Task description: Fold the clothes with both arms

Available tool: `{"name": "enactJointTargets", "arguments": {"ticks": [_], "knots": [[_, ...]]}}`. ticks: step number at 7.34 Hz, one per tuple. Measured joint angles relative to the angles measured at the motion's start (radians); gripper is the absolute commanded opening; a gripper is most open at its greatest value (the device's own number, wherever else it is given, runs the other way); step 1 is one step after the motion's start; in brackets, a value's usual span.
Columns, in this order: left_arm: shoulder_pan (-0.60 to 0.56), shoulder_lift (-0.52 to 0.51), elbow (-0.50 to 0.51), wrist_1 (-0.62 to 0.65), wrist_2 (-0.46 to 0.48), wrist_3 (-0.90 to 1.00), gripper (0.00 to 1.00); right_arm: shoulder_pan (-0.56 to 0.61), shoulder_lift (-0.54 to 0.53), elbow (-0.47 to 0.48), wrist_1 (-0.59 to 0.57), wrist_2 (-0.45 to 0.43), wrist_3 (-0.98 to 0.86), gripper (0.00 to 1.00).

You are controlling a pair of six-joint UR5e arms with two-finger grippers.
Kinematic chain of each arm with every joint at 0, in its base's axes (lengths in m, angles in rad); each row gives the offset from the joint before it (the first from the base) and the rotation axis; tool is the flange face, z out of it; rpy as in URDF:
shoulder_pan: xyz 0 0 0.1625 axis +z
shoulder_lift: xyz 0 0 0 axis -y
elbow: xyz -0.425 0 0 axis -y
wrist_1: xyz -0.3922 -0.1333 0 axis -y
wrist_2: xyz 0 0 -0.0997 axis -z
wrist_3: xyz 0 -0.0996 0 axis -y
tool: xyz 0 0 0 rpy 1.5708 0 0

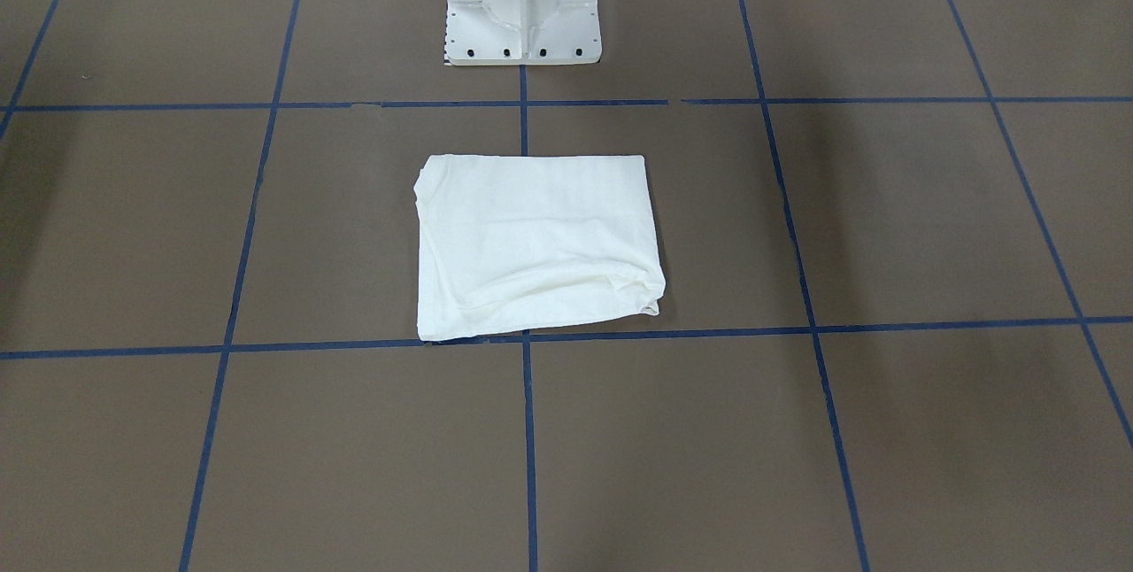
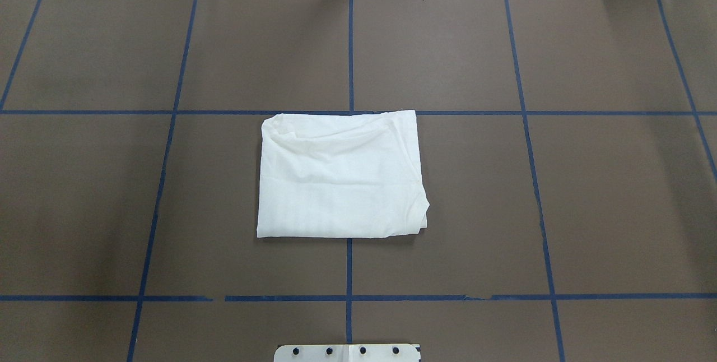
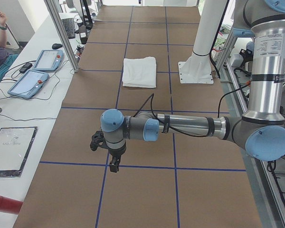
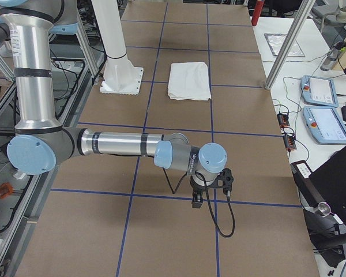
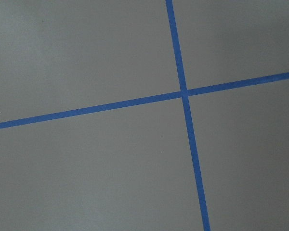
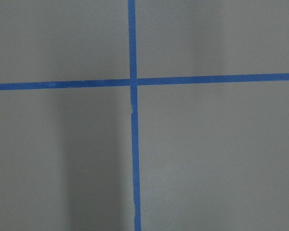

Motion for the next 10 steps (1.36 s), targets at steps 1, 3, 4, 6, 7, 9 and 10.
{"name": "enactJointTargets", "arguments": {"ticks": [1, 3, 4, 6, 7, 9, 10], "knots": [[0.0, 0.0, -0.001, -0.001, 0.0, 0.0, 1.0, 0.0, -0.016, 0.003, 0.037, -0.004, 0.019, 1.0], [0.0, 0.001, -0.002, -0.001, 0.001, 0.0, 0.99, 0.0, -0.023, 0.006, 0.059, -0.018, 0.049, 1.0], [0.0, 0.001, -0.003, -0.001, 0.001, 0.0, 1.0, 0.0, -0.024, 0.006, 0.061, -0.026, 0.053, 1.0], [0.0, 0.003, -0.005, 0.0, 0.0, -0.001, 0.99, 0.0, -0.025, 0.005, 0.061, -0.03, 0.055, 1.0], [0.001, 0.006, -0.005, 0.0, 0.0, -0.004, 0.99, 0.0, -0.025, 0.005, 0.062, -0.031, 0.055, 1.0], [0.001, 0.009, -0.004, 0.0, 0.001, -0.035, 0.99, 0.0, -0.025, 0.004, 0.062, -0.032, 0.056, 1.0], [0.0, 0.011, -0.004, -0.001, 0.001, -0.069, 0.99, 0.0, -0.024, 0.004, 0.062, -0.033, 0.056, 1.0]]}}
